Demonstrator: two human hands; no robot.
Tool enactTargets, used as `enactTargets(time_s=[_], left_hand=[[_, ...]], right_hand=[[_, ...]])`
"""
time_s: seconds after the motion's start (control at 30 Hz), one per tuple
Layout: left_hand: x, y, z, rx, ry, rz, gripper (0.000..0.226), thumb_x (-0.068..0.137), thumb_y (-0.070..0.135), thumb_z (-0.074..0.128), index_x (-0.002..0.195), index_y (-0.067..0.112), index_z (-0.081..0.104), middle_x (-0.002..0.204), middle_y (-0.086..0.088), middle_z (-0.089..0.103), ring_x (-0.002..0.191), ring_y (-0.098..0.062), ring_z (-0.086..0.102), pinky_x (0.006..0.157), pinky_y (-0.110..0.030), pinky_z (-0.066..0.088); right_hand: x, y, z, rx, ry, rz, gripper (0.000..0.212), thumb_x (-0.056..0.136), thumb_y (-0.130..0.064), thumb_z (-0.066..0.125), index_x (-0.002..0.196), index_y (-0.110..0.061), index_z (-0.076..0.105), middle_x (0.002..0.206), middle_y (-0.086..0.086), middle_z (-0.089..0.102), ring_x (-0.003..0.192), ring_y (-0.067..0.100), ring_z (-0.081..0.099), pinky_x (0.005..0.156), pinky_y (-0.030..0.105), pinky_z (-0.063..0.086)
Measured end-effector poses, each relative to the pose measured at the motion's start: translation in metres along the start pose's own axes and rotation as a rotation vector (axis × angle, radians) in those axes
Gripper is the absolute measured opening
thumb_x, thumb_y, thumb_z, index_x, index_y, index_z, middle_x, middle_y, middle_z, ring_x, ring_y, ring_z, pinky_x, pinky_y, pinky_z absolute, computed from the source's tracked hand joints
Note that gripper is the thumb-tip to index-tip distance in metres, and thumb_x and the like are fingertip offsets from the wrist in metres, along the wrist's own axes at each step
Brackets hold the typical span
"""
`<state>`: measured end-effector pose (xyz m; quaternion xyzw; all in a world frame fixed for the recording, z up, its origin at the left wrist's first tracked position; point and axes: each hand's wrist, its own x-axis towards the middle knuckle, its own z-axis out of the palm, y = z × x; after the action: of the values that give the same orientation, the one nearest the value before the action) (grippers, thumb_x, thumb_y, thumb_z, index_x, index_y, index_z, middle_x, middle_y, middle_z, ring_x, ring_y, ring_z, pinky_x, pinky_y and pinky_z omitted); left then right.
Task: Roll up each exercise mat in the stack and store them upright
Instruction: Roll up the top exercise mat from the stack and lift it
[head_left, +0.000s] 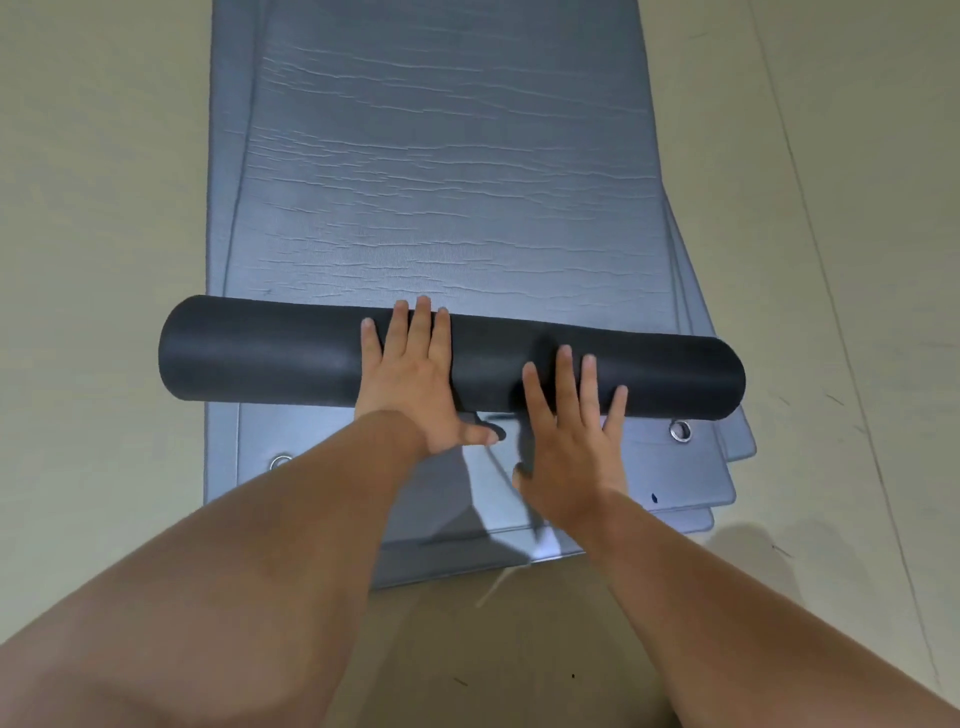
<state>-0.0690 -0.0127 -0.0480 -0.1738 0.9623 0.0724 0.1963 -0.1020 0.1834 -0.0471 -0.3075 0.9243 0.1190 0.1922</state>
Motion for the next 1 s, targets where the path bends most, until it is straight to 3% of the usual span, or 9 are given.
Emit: enactTargets(time_s=[0.13,0.27,0.33,0.43,0.53,0.63,0.73,0.83,1.0], left_hand=[[0.02,0.001,-0.02,-0.029,-0.023,-0.038,0.152,0.05,0.101,0.05,0.161,0.016,-0.012,0.168,-0.008,-0.021,0.153,-0.034,-0.024,0.117,-0.066,-0.011],[0.004,0.004,-0.01,0.0,0.166,0.001,0.127,0.073,0.088,0.045,0.162,0.012,-0.002,0.17,-0.011,-0.011,0.155,-0.035,-0.015,0.119,-0.069,-0.001],[-0.007,0.007,0.0,0.006,0.189,0.008,0.12,0.078,0.085,0.037,0.162,0.011,-0.005,0.169,-0.011,-0.015,0.155,-0.034,-0.017,0.119,-0.069,-0.001],[0.002,0.008,-0.003,0.004,0.118,-0.024,0.13,0.075,0.084,0.051,0.159,0.012,-0.018,0.165,-0.01,-0.029,0.152,-0.032,-0.026,0.118,-0.07,0.0],[0.024,0.005,-0.017,0.044,0.031,-0.035,0.146,0.064,0.09,0.057,0.156,0.012,-0.025,0.164,-0.01,-0.032,0.151,-0.032,-0.029,0.117,-0.071,0.0],[0.04,0.006,-0.029,0.081,-0.032,-0.046,0.152,0.061,0.088,0.064,0.156,0.012,-0.027,0.164,-0.01,-0.031,0.152,-0.032,-0.028,0.116,-0.073,0.001],[0.051,0.009,-0.039,0.148,-0.084,-0.069,0.155,0.059,0.085,0.069,0.156,0.011,-0.027,0.166,-0.011,-0.028,0.153,-0.033,-0.024,0.116,-0.073,0.003],[0.058,0.009,-0.049,0.149,-0.106,-0.088,0.156,0.056,0.086,0.07,0.158,0.012,-0.022,0.167,-0.009,-0.023,0.154,-0.031,-0.02,0.116,-0.073,0.004],[0.062,0.006,-0.06,0.115,-0.119,-0.076,0.154,0.054,0.088,0.07,0.16,0.014,-0.014,0.169,-0.007,-0.014,0.156,-0.029,-0.014,0.117,-0.072,0.004]], right_hand=[[0.031,0.003,-0.008,0.029,0.023,0.014,0.139,0.08,-0.076,0.063,0.146,-0.022,-0.047,0.159,0.019,-0.044,0.149,0.045,-0.037,0.117,0.071,-0.013],[0.067,0.014,-0.026,0.01,0.057,0.005,0.15,0.068,-0.086,0.067,0.153,-0.023,-0.039,0.165,0.016,-0.035,0.152,0.043,-0.031,0.119,0.073,-0.009],[0.085,0.02,-0.039,0.013,0.054,-0.011,0.154,0.061,-0.089,0.071,0.157,-0.025,-0.031,0.168,0.013,-0.027,0.155,0.041,-0.026,0.12,0.072,-0.007],[0.109,0.027,-0.059,0.063,0.03,-0.03,0.158,0.054,-0.086,0.079,0.162,-0.029,-0.021,0.172,0.01,-0.015,0.157,0.039,-0.019,0.122,0.069,-0.007],[0.117,0.031,-0.069,0.041,0.087,-0.067,0.155,0.055,-0.086,0.077,0.162,-0.031,-0.021,0.172,0.014,-0.018,0.157,0.041,-0.018,0.121,0.071,-0.007],[0.109,0.029,-0.057,-0.07,0.218,-0.069,0.15,0.061,-0.081,0.079,0.161,-0.033,-0.023,0.171,0.018,-0.019,0.157,0.045,-0.016,0.12,0.075,-0.002],[0.109,0.028,-0.044,-0.112,0.173,-0.006,0.144,0.071,-0.065,0.083,0.158,-0.035,-0.028,0.17,0.021,-0.017,0.157,0.046,-0.015,0.119,0.074,-0.003],[0.127,0.034,-0.051,-0.081,0.198,-0.017,0.121,0.086,-0.033,0.076,0.161,-0.037,-0.018,0.171,0.02,0.004,0.159,0.038,-0.001,0.124,0.068,0.003],[0.145,0.046,-0.069,-0.063,0.109,-0.105,0.118,0.08,-0.033,0.081,0.164,-0.037,-0.001,0.154,0.013,0.037,0.147,0.032,0.029,0.127,0.056,0.012]])
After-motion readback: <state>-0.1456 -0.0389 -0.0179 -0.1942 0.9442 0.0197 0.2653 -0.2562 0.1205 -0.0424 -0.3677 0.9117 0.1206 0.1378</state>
